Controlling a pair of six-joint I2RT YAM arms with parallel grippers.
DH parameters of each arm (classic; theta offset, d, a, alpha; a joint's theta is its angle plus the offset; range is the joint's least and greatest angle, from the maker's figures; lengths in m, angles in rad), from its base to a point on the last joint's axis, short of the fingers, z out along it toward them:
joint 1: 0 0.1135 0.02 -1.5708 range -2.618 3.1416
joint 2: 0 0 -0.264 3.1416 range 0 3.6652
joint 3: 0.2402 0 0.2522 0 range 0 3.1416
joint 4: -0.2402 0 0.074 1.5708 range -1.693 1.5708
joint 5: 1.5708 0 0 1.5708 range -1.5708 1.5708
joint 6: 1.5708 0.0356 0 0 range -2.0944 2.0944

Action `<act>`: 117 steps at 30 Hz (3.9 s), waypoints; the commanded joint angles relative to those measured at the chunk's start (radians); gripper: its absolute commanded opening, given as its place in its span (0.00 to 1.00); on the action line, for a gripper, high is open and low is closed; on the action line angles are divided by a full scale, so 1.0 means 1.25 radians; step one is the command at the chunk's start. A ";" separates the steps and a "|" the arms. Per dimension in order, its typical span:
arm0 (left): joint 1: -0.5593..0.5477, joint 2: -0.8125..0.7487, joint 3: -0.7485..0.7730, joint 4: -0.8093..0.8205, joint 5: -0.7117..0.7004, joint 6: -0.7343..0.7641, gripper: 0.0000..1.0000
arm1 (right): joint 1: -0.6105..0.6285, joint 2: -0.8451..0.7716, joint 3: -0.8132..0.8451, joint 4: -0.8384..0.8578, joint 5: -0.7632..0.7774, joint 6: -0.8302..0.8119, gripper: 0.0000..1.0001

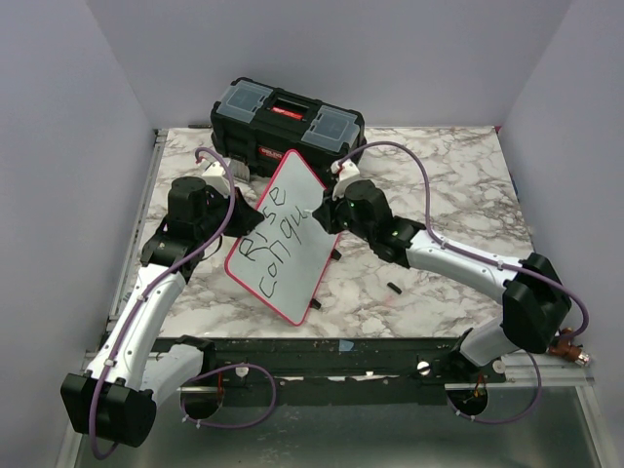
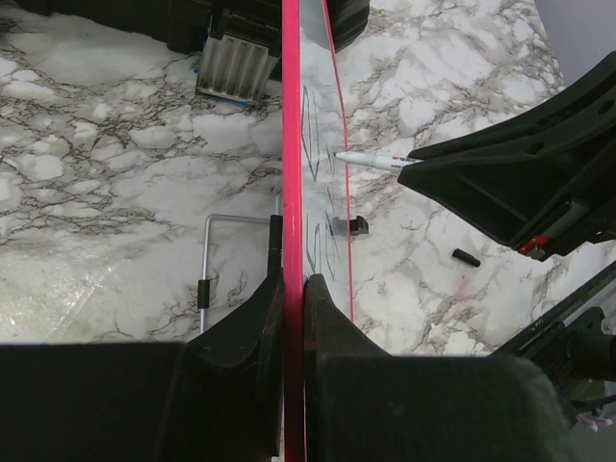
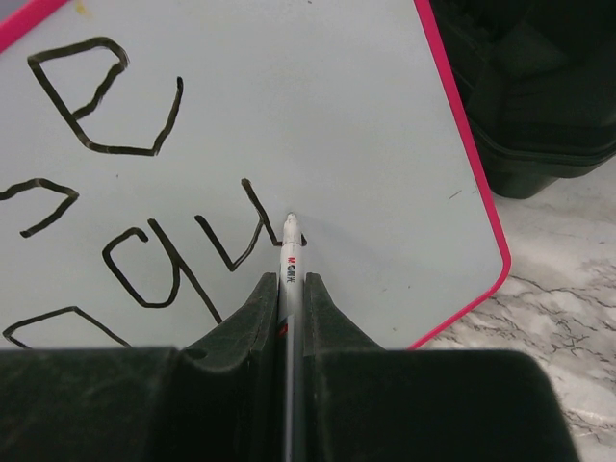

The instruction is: Write a sentence on the whiteboard

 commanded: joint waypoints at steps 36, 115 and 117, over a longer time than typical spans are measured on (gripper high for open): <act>-0.016 0.007 0.002 -0.044 -0.010 0.084 0.00 | -0.040 0.071 0.092 0.036 -0.053 -0.001 0.01; -0.024 0.002 0.001 -0.048 -0.025 0.087 0.00 | -0.075 0.048 0.047 0.009 -0.055 -0.027 0.01; -0.024 0.003 0.001 -0.048 -0.025 0.087 0.00 | -0.077 0.035 0.045 0.005 -0.048 -0.029 0.01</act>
